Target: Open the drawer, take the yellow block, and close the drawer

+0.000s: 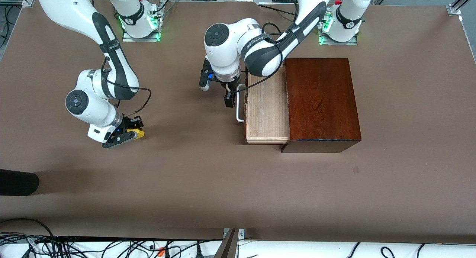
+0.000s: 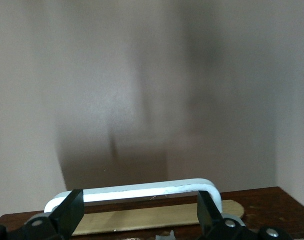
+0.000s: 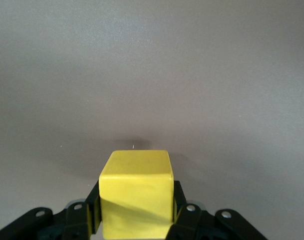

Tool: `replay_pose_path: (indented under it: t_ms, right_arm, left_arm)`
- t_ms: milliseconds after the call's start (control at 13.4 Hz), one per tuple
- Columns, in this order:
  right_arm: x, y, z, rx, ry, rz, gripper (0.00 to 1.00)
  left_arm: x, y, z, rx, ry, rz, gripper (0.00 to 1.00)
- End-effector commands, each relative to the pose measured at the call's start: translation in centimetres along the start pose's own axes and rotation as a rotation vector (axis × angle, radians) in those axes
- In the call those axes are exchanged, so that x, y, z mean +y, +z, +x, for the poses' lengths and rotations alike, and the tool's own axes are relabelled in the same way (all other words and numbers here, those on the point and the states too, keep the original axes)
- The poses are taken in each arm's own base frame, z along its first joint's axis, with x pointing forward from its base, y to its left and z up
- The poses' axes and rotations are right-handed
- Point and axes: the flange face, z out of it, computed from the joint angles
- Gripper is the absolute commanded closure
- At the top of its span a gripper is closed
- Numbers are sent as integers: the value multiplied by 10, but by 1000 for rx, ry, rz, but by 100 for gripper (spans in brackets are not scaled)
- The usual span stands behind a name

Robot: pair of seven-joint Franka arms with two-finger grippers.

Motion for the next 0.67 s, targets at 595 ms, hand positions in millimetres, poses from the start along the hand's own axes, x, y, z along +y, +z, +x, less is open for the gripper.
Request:
replay_pose_path:
  t_ms: [595]
  right_arm:
    - [35, -61, -2, 100, 65, 7, 0]
  left_arm:
    - [-6, 12, -25, -151, -58, -38, 0]
